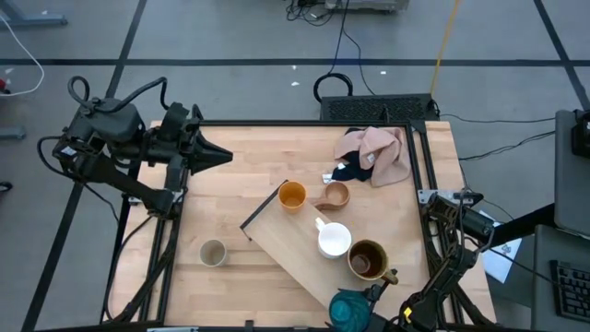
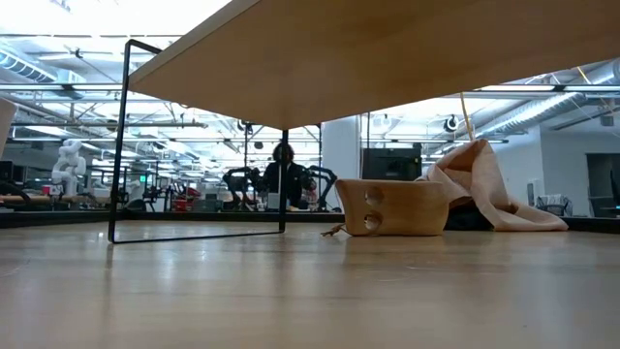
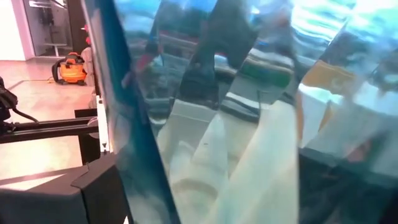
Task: Stack small to large cups/mugs on shelf
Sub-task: Put the blue cup on the shelf
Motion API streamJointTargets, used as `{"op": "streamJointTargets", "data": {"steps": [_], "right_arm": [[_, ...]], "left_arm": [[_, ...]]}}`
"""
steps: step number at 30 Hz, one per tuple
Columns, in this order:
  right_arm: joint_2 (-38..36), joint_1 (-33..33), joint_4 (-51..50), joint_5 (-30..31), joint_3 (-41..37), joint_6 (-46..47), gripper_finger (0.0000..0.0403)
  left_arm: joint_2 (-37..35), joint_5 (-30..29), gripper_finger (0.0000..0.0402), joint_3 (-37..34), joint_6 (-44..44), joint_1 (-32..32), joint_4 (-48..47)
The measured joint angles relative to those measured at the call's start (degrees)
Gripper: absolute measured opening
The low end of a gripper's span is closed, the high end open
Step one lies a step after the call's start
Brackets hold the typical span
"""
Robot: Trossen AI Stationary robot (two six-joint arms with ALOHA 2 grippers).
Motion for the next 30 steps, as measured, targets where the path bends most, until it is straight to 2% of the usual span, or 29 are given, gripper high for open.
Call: {"op": "streamJointTargets", "data": {"steps": [5,17,24,30], "right_arm": [[-0.25,0.09,-0.02,1.61,0.0,-0.09,0.0399],[-1.43,0.11,0.02,1.26,0.0,-2.51,0.04],[-1.64,2.21,-0.46,1.76,0.0,-3.0,0.04],[-1.84,3.74,-1.05,5.97,0.0,-3.27,0.04]], "left_arm": [[0.0,0.19,0.0037,0.0,0.02,0.0,0.0],[-0.01,0.37,0.0037,0.0,-0.04,-0.01,0.01],[0.0,0.39,0.0037,0.0,-0.49,-0.28,0.01],[0.0,0.26,0.0037,0.0,0.05,-0.9,0.0]]}}
